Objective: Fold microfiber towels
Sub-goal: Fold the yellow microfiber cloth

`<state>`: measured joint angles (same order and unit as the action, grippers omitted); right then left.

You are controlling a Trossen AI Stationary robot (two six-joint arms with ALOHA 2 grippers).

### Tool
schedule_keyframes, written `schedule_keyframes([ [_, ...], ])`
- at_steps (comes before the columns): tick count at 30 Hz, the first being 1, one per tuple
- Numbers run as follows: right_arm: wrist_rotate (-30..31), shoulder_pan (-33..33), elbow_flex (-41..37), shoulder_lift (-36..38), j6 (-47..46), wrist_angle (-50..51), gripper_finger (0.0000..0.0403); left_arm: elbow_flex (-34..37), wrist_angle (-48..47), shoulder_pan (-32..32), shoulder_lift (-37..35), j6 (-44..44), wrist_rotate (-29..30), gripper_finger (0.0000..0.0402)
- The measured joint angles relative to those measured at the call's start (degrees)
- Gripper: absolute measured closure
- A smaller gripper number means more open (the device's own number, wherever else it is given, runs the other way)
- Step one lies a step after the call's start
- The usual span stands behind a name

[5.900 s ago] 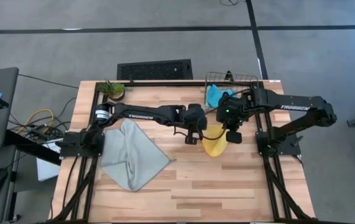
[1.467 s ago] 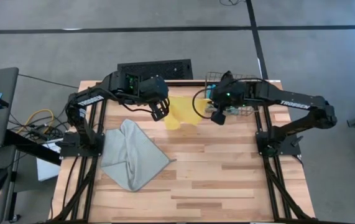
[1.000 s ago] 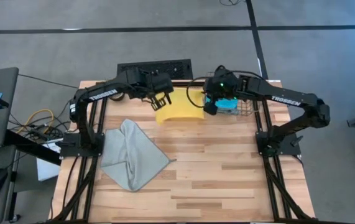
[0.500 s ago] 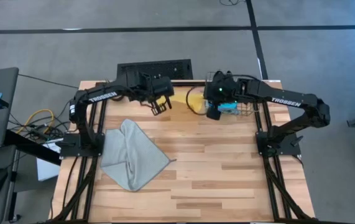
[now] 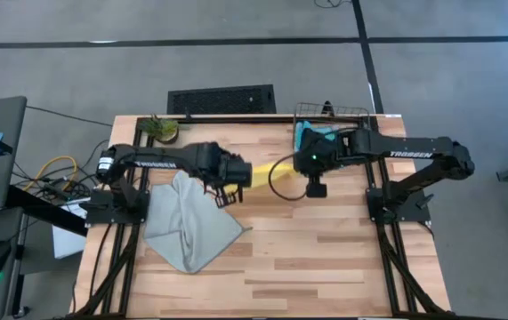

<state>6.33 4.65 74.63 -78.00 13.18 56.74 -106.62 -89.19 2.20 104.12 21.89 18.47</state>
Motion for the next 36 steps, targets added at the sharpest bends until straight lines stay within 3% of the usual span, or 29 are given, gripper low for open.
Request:
schedule_keyframes([
  [6, -4.9, -5.0, 0.0, 0.0, -6.1, 2.5, 0.0399, 0.8, 1.8, 5.1, 0.0, 3.5, -5.2, 0.0401],
  [11, -5.2, -9.4, -1.3, -1.3, -11.3, 4.1, 0.0399, 0.8, 4.6, 8.4, 0.0, 5.1, -10.4, 0.0401],
  [16, -6.9, -13.1, -2.9, -3.4, -14.3, 3.9, 0.0399, 1.5, 6.6, 10.4, 0.0, 7.9, -11.4, 0.0401],
  [29, -11.0, -17.9, -5.6, -7.9, -15.0, -0.9, 0.0399, 11.7, 17.8, 13.9, 0.0, 12.4, -20.5, 0.0401],
  [36, -10.7, -21.6, -5.4, -12.8, -23.4, -6.1, 0.0399, 18.3, 21.8, 16.6, 0.1, 11.9, -22.1, 0.0401],
])
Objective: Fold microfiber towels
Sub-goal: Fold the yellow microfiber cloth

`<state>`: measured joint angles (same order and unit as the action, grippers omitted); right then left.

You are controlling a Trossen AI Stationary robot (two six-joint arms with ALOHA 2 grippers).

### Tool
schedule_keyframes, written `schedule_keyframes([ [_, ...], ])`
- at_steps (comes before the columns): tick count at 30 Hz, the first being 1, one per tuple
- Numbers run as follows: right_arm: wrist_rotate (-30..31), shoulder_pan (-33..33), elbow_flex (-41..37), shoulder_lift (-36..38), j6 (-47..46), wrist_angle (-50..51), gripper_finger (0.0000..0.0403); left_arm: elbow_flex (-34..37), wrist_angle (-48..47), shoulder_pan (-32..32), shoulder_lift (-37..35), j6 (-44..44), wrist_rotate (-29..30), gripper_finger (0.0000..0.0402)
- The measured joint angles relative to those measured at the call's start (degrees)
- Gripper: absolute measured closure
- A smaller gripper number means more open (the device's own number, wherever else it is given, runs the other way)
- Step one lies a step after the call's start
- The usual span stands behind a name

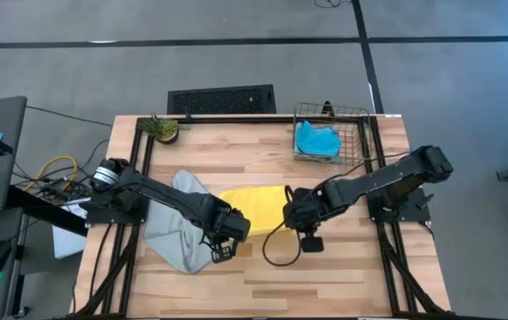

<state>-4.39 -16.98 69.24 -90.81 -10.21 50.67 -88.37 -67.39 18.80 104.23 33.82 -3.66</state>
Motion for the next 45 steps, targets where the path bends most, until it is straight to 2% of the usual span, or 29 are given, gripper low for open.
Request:
schedule_keyframes([
  [3, -0.4, -1.5, 0.1, -3.0, -4.7, -1.6, 0.0399, 2.6, 2.5, 0.4, -0.4, -0.7, -1.3, 0.0401],
  [8, -1.8, -4.0, 0.5, -6.8, -6.6, -4.9, 0.0398, 6.1, 4.8, 1.1, -0.1, -2.7, -3.7, 0.0401],
  [10, -1.8, -4.4, 0.6, -7.6, -6.7, -3.2, 0.0398, 6.6, 7.3, 1.3, -0.1, -2.7, -4.2, 0.0401],
  [12, -1.6, -4.1, 1.4, -8.0, -6.7, -3.9, 0.0398, 7.1, 5.9, 1.2, -0.1, -2.7, -4.1, 0.0401],
  [16, -0.7, -2.1, 1.4, -7.4, -6.5, -2.2, 0.0397, 6.6, 5.6, 0.6, -0.2, -2.8, -1.5, 0.0401],
  [22, 6.5, 2.5, 1.3, -5.3, -6.3, 2.4, 0.0398, 6.5, 3.9, -2.5, -0.3, -1.1, 5.3, 0.0401],
  [28, 9.5, 7.0, 1.4, -6.2, -3.1, 3.1, 0.0398, 6.4, 1.9, -6.1, -0.3, -0.1, 11.0, 0.0401],
  [36, 12.1, 11.3, 1.2, -8.8, 1.2, 3.1, 0.0397, 6.5, 3.0, -10.5, 0.0, -2.2, 12.1, 0.0401],
  [45, 13.5, 15.0, 1.2, -10.9, 3.2, 2.0, 0.0397, 10.4, 6.4, -14.2, 0.0, -3.8, 13.0, 0.0401],
])
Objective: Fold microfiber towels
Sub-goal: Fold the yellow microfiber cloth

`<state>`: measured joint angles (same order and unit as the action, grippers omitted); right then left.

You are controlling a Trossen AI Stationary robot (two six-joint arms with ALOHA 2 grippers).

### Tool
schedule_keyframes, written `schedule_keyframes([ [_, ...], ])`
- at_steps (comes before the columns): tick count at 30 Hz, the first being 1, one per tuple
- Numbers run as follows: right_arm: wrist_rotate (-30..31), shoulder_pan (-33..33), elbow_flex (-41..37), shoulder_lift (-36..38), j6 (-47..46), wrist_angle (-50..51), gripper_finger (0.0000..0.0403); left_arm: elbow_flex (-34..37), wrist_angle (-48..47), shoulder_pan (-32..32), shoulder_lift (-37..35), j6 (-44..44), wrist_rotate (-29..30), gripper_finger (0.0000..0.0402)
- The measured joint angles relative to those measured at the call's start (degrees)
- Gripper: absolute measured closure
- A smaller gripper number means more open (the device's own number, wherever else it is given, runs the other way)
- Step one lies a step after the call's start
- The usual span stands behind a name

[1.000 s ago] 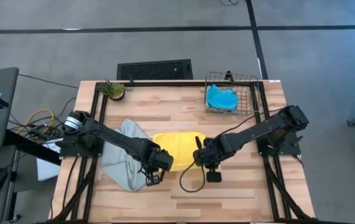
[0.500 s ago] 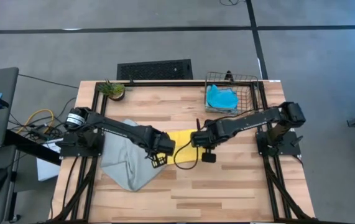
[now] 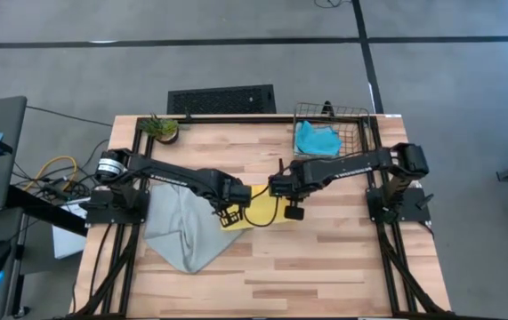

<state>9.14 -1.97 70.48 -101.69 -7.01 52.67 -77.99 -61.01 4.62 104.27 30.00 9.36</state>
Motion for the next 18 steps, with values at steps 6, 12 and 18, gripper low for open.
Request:
schedule_keyframes([
  [6, -0.2, 1.7, 0.2, 0.0, 0.0, -0.2, 0.0387, 1.5, 3.6, -1.0, 0.0, -4.3, 0.6, 0.0401],
  [12, -0.2, 2.5, 0.2, 0.0, 0.0, 1.4, 0.0359, 1.5, 7.8, -1.4, 0.0, -10.5, 1.9, 0.0401],
  [18, -0.2, 2.5, 0.2, 0.0, 0.1, 1.3, 0.0329, 1.5, 9.3, -2.3, 0.0, -11.1, 3.6, 0.0376],
])
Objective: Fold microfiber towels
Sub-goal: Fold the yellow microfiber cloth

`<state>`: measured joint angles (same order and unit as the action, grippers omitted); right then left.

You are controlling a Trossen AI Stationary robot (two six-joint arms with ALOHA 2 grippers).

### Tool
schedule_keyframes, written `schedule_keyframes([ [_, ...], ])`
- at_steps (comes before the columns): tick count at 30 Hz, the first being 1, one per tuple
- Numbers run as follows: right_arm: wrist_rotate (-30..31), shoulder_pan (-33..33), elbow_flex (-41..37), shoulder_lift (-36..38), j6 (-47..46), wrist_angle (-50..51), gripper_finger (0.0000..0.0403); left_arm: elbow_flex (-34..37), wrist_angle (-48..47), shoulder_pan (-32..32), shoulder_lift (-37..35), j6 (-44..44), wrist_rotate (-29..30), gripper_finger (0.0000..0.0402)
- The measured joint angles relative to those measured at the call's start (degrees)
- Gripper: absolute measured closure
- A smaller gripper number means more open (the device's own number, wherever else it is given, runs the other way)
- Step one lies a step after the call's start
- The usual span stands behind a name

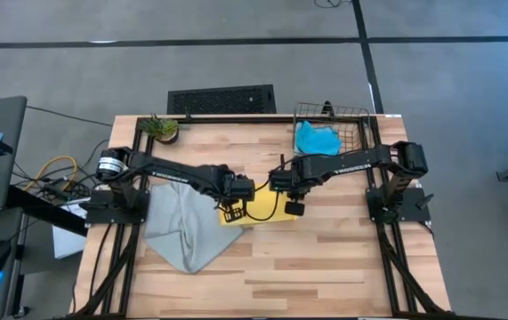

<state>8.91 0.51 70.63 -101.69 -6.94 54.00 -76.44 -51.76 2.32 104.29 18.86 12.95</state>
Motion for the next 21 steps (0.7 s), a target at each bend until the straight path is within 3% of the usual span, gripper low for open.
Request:
schedule_keyframes([
  [10, 0.0, 0.0, 0.0, 0.7, 1.1, 1.1, 0.0241, 0.0, -1.7, -0.9, 0.0, 2.5, -8.2, 0.0283],
  [18, 0.0, -1.0, 0.0, 9.1, -0.9, 2.5, 0.0209, -0.1, -1.4, 6.4, -1.2, 0.3, -9.1, 0.0269],
  [21, 0.0, -1.7, 0.0, 12.4, -2.0, 2.4, 0.0206, -0.1, -1.1, 10.9, -1.2, -1.9, -6.4, 0.0269],
])
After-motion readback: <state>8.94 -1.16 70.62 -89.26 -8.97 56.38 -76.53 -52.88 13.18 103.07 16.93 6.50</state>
